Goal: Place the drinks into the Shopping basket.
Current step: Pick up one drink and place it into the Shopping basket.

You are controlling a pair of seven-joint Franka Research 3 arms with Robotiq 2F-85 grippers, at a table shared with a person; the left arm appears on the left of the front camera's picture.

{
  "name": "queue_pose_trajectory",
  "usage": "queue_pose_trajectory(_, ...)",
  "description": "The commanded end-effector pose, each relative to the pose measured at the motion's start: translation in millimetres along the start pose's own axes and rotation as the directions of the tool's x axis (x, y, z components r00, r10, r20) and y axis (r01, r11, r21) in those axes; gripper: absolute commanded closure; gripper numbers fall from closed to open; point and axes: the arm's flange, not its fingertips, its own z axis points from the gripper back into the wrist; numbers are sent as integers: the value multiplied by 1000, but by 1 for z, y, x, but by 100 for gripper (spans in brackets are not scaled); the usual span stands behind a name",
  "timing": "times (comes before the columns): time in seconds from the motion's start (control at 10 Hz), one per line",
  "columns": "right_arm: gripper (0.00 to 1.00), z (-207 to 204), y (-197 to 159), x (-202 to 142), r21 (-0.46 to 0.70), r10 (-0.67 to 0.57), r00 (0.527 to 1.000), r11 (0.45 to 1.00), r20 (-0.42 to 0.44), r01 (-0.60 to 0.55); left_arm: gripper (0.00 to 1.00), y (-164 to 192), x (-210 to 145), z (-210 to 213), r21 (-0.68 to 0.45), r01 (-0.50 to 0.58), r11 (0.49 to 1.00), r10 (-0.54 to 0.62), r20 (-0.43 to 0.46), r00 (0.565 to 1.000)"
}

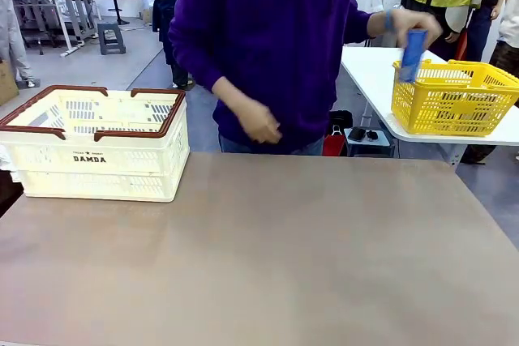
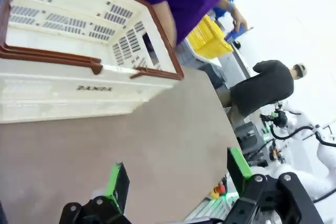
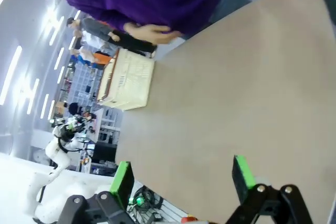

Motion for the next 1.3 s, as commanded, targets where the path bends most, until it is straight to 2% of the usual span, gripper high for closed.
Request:
queue_pose_trajectory(0.0,0,4,6,-3,39,-2,1000,999,-3,2,0,-5,-3,2,-15,0,1000,-1,-27,1000)
queue_pose_trajectory(1.2,0,4,6,-3,39,-2,1000,999,-3,2,0,-5,-3,2,-15,0,1000,-1,-27,1000)
